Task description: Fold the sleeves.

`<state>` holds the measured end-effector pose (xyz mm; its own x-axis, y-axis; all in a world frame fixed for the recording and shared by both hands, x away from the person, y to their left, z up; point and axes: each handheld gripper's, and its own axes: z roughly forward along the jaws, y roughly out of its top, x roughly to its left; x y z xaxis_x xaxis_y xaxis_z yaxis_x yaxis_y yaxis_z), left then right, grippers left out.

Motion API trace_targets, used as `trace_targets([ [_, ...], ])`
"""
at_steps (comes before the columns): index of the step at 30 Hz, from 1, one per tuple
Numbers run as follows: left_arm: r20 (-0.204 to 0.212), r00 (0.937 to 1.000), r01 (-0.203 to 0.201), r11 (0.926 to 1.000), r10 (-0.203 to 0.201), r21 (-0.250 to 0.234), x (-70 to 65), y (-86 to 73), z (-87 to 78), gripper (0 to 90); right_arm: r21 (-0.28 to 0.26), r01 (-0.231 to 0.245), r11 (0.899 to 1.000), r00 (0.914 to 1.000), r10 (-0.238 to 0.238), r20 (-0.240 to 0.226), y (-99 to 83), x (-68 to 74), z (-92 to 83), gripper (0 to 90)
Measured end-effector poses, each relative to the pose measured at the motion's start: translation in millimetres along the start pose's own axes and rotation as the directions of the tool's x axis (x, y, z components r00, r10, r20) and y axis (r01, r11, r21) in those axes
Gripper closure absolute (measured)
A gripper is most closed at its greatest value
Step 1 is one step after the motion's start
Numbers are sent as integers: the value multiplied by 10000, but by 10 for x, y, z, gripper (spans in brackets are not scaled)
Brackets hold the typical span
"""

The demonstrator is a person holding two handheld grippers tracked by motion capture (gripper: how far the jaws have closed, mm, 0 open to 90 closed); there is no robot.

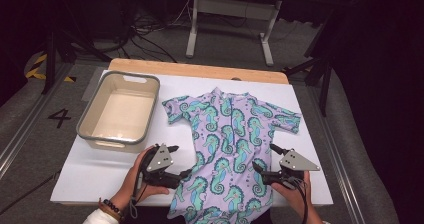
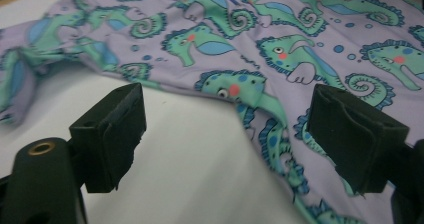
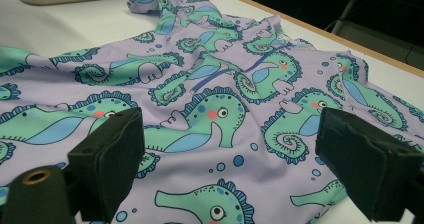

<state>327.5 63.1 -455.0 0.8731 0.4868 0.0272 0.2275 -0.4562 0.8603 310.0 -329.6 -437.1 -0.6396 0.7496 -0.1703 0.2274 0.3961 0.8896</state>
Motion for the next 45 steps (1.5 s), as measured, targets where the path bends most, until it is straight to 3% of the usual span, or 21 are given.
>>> trace_targets([
  [2, 392, 9989, 243, 9996, -250, 167, 8, 25, 99, 188, 8, 3, 10000, 10000, -3, 11, 7, 10, -5, 130],
  [8, 567, 9968, 471, 9881, -559, 1464, 31, 48, 323, 288, 254, 67, 9997, 9999, -63, -161, -15, 55, 24, 132],
  [10, 482, 9971, 506, 9880, -582, 1459, 41, 68, 341, 386, 428, 181, 9989, 9998, -175, -132, -18, 81, 32, 135],
  [12, 440, 9969, 556, 9821, -645, 1798, 68, 81, 389, 419, 442, 172, 9989, 9997, -165, -155, -19, 93, 31, 136],
  [14, 382, 9964, 656, 9758, -751, 2086, 71, 89, 421, 572, 492, 179, 9986, 9998, -173, -133, -16, 101, 33, 137],
  [17, 503, 9962, 586, 9750, -709, 2143, 81, 92, 418, 662, 525, 181, 9985, 9997, -174, -143, -16, 107, 39, 137],
  [19, 602, 9960, 517, 9740, -665, 2207, 82, 90, 396, 818, 603, 221, 9979, 9996, -212, -164, -19, 115, 44, 138],
  [21, 295, 9983, 417, 9713, -500, 2341, 69, 92, 364, 860, 628, 223, 9978, 9996, -213, -164, -21, 117, 47, 140],
  [24, -88, 9988, 481, 9668, -474, 2509, 72, 57, 264, 865, 662, 257, 9975, 9996, -248, -140, -23, 120, 49, 140],
  [28, 41, 9975, 676, 9672, -708, 2449, 86, -30, 147, 865, 708, 279, 9971, 9995, -271, -129, -27, 116, 53, 140],
  [32, 135, 9985, 491, 9714, -537, 2322, 26, -18, 117, 811, 728, 236, 9971, 9997, -230, -92, -24, 104, 46, 140],
  [34, 79, 9986, 487, 9772, -515, 2066, 19, 21, 113, 714, 694, 215, 9974, 9998, -212, -51, -20, 102, 38, 140],
  [36, -316, 9975, 680, 9840, -636, 1646, 53, 87, 117, 582, 621, 205, 9979, 9998, -205, -2, -14, 94, 28, 140],
  [38, -829, 9939, 825, 9902, -733, 1127, 128, 182, 122, 517, 582, 180, 9981, 9998, -181, 12, -9, 85, 20, 140],
  [42, -1274, 9867, 1070, 9934, -1009, 423, 279, 334, 175, 431, 531, 104, 9985, 9999, -107, 51, -4, 77, 7, 140],
  [45, -1670, 9776, 1312, 9913, -1279, 86, 432, 469, 303, 372, 487, 100, 9988, 9999, -101, 21, 3, 82, 0, 140],
])
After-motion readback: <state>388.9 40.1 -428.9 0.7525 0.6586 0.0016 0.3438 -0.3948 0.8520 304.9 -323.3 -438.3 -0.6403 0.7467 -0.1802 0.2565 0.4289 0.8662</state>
